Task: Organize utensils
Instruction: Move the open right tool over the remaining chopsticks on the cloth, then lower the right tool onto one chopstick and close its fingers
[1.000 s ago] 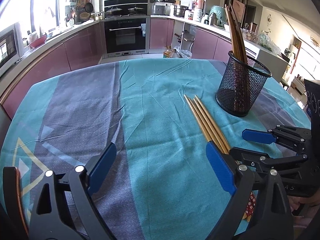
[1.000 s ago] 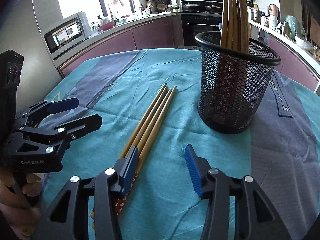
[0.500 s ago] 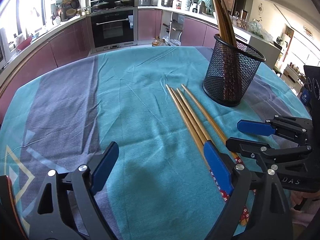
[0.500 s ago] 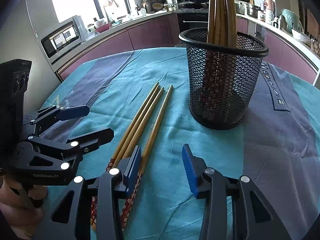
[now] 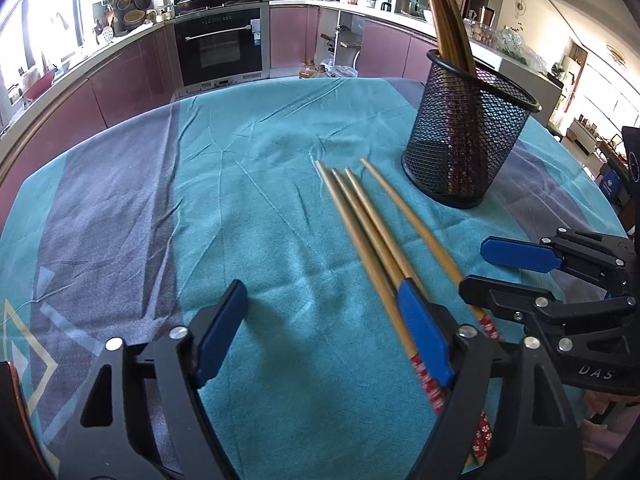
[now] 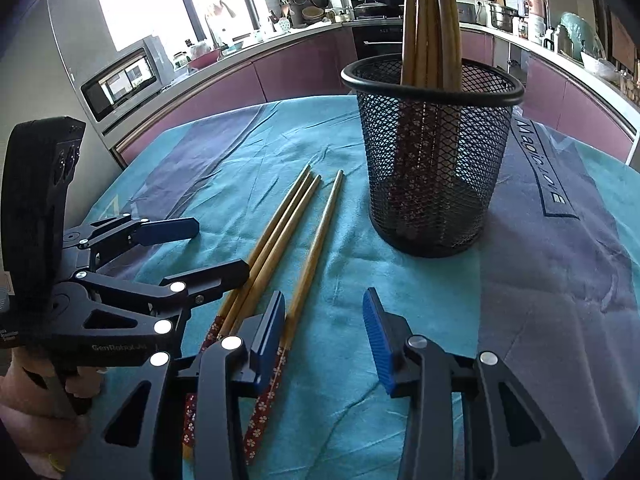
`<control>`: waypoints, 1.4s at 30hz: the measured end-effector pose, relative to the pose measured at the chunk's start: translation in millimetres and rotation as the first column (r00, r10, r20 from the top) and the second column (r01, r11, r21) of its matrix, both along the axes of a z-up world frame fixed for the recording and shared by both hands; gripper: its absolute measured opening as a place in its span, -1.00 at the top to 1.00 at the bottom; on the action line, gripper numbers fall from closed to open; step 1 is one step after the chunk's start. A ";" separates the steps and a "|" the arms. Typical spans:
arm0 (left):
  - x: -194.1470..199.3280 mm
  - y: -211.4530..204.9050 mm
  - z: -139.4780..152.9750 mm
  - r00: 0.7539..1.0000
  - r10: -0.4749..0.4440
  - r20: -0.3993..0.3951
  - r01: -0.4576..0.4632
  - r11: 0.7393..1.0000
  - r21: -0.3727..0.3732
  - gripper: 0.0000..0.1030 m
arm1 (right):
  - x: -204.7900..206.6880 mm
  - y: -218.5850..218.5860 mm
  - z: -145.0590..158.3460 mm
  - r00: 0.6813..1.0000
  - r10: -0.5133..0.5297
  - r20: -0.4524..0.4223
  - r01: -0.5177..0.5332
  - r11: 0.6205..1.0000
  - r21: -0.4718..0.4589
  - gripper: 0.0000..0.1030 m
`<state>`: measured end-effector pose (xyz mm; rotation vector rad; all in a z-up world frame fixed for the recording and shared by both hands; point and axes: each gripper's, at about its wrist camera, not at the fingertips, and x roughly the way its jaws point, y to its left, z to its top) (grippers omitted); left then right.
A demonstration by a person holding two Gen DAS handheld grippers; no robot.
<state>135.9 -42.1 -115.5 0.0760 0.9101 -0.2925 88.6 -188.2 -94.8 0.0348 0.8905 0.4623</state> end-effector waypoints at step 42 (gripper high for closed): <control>-12.3 4.6 7.6 0.998 -0.059 -0.035 0.055 0.991 -0.125 0.85 | 8.4 14.0 10.0 0.998 0.069 -0.005 -0.069 0.996 0.059 0.89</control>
